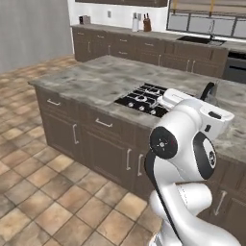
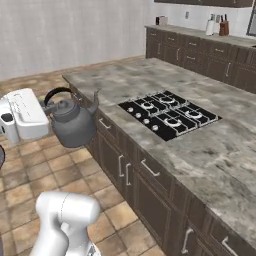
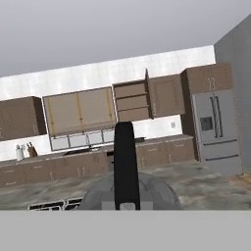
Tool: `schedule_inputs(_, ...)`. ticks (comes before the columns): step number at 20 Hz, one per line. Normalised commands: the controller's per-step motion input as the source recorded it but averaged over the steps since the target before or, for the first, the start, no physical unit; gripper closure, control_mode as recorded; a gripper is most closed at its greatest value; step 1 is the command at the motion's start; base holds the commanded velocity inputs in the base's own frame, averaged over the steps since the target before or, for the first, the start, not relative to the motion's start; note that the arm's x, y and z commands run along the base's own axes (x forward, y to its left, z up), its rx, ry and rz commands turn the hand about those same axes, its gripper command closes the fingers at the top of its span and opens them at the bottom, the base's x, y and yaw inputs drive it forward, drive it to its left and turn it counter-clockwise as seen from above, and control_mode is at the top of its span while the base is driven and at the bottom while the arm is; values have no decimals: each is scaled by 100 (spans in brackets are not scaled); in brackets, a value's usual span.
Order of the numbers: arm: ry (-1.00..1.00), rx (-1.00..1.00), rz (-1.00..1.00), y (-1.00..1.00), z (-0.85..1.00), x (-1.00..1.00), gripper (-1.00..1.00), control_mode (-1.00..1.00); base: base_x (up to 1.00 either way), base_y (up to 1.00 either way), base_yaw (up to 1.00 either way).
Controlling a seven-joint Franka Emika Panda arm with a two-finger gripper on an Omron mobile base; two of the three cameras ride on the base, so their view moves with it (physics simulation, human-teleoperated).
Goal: Pick the kettle from the cabinet and place it on a stove burner. Then pick the pot from the counter and place it on another stove burner. Finally, turn both burners on.
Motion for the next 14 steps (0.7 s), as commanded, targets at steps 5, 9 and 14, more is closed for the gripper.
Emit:
schedule_inputs(5,0,0,0,0,0,0,100,100,61,49,-31)
schedule_inputs(9,0,0,0,0,0,0,100,100,59,48,-32)
schedule_inputs(14,0,0,0,0,0,0,100,100,59,46,-32)
